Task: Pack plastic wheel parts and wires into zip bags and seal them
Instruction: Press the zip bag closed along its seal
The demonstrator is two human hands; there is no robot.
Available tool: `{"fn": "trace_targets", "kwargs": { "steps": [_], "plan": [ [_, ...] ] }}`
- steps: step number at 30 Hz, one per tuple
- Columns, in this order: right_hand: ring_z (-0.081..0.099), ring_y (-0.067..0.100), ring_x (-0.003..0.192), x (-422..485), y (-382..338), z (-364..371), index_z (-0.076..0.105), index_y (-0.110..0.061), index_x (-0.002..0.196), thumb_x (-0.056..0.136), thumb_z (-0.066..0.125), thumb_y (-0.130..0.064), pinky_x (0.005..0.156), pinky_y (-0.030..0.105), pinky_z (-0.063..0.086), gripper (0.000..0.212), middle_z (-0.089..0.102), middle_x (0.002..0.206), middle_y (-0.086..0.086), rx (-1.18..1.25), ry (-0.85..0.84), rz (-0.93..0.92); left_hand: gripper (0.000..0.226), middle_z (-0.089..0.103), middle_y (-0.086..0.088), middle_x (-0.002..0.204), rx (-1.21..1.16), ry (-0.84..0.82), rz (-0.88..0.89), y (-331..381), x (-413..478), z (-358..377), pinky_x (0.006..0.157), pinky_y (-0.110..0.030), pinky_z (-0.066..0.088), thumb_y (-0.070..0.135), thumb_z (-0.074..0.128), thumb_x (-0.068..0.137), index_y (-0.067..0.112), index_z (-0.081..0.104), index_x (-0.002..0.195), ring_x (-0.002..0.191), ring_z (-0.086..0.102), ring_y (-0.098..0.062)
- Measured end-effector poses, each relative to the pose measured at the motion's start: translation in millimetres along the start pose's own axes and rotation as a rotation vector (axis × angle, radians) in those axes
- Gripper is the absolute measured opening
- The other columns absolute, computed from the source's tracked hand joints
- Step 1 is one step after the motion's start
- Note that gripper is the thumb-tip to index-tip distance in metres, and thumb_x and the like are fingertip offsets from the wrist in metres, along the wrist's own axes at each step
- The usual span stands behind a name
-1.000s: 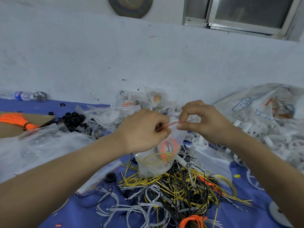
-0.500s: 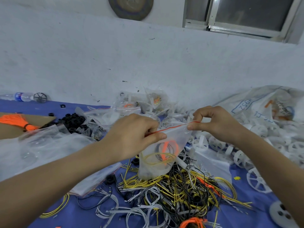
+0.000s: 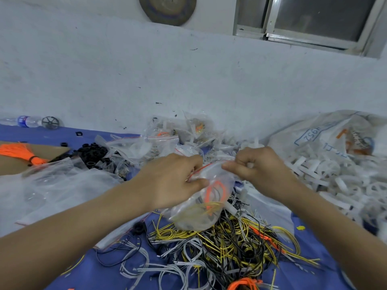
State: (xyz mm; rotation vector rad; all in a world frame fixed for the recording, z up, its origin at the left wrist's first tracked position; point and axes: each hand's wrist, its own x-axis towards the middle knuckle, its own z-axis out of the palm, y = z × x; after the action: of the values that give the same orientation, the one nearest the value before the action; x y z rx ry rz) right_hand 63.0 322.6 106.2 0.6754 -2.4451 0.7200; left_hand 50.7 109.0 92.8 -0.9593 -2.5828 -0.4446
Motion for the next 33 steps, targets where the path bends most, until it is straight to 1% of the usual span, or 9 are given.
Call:
{"fn": "trace_targets", "kwargs": {
  "steps": [5, 9, 15, 20, 24, 26, 27, 30, 33],
  "plan": [
    [0.054, 0.012, 0.071, 1, -8, 13, 0.057, -0.011, 0.071, 0.074, 0.075, -0.04, 0.068, 0.026, 0.04, 0.035, 0.058, 0.075, 0.005, 0.228, 0.002, -0.023, 0.038, 0.05, 0.011, 0.061, -0.024, 0.149, 0.125, 6, -1, 3, 0.058, -0.033, 0.043, 0.047, 0.034, 0.097, 0.03, 0.034, 0.063, 0.058, 0.044, -0.007],
    [0.052, 0.0, 0.107, -17, 5, 30, 0.048, -0.042, 0.107, 0.06, 0.084, -0.043, 0.083, 0.011, 0.046, 0.06, 0.052, 0.115, -0.017, 0.423, -0.413, 0.337, 0.049, 0.066, 0.004, 0.069, -0.054, 0.153, 0.177, 6, -4, 4, 0.066, -0.036, 0.048, 0.057, 0.02, 0.095, 0.027, 0.048, 0.068, 0.066, 0.061, -0.018],
    [0.064, 0.009, 0.087, -27, -8, 73, 0.066, -0.017, 0.093, 0.084, 0.07, -0.023, 0.081, 0.02, 0.047, 0.012, 0.07, 0.091, -0.001, 0.427, -0.358, 0.236, 0.051, 0.056, 0.011, 0.052, -0.108, 0.287, 0.195, -10, 15, -14, 0.059, -0.029, 0.043, 0.054, 0.039, 0.089, 0.016, 0.065, 0.068, 0.05, 0.049, -0.002],
    [0.047, -0.001, 0.046, -5, -37, 40, 0.056, -0.027, 0.057, 0.091, 0.058, -0.04, 0.052, 0.015, 0.036, 0.036, 0.049, 0.047, -0.013, 0.26, -0.536, 0.237, 0.033, 0.051, 0.007, 0.045, -0.499, 0.534, -0.11, -67, 34, -41, 0.047, -0.017, 0.037, 0.025, 0.046, 0.098, 0.02, 0.061, 0.069, 0.042, 0.044, -0.006],
    [0.065, 0.023, 0.101, -1, -44, 26, 0.072, -0.017, 0.098, 0.064, 0.063, -0.066, 0.097, 0.04, 0.048, 0.06, 0.071, 0.101, 0.007, 0.275, -0.778, 0.454, 0.029, 0.063, 0.002, 0.066, -0.287, 0.156, -0.456, -131, -2, -17, 0.057, -0.027, 0.044, 0.02, 0.043, 0.098, 0.023, 0.061, 0.076, 0.066, 0.059, -0.021],
    [0.057, 0.045, 0.11, 6, -43, 23, 0.064, -0.002, 0.112, 0.058, 0.067, -0.065, 0.097, 0.068, 0.035, 0.083, 0.062, 0.12, 0.023, 0.259, -0.86, 0.601, 0.018, 0.065, -0.007, 0.1, -0.155, -0.159, -0.557, -150, -31, 9, 0.068, -0.029, 0.043, 0.026, 0.045, 0.099, 0.016, 0.06, 0.1, 0.093, 0.06, -0.027],
    [0.059, 0.048, 0.097, 14, -42, 20, 0.064, 0.003, 0.108, 0.063, 0.07, -0.06, 0.09, 0.053, 0.046, 0.078, 0.063, 0.115, 0.026, 0.254, -0.859, 0.635, 0.026, 0.059, -0.009, 0.117, -0.09, -0.276, -0.572, -153, -45, 22, 0.078, -0.028, 0.043, 0.032, 0.046, 0.098, 0.015, 0.056, 0.115, 0.105, 0.056, -0.026],
    [0.051, 0.023, 0.054, 51, -31, 16, 0.066, -0.008, 0.085, 0.088, 0.059, -0.043, 0.05, 0.025, 0.041, 0.036, 0.063, 0.077, 0.008, 0.49, -0.413, 0.73, 0.064, 0.034, -0.007, 0.145, 0.028, -0.46, -0.561, -155, -74, 53, 0.105, -0.032, 0.033, 0.056, 0.048, 0.091, 0.021, 0.032, 0.142, 0.13, 0.037, -0.025],
    [0.054, 0.018, 0.085, 81, -12, 20, 0.056, -0.012, 0.112, 0.093, 0.05, -0.046, 0.072, 0.033, 0.05, 0.04, 0.053, 0.111, 0.003, 0.881, 0.13, 0.805, 0.082, 0.017, 0.0, 0.153, 0.111, -0.493, -0.56, -144, -88, 78, 0.108, -0.047, 0.028, 0.071, 0.049, 0.081, 0.031, 0.02, 0.147, 0.141, 0.017, -0.025]
  ]
}}
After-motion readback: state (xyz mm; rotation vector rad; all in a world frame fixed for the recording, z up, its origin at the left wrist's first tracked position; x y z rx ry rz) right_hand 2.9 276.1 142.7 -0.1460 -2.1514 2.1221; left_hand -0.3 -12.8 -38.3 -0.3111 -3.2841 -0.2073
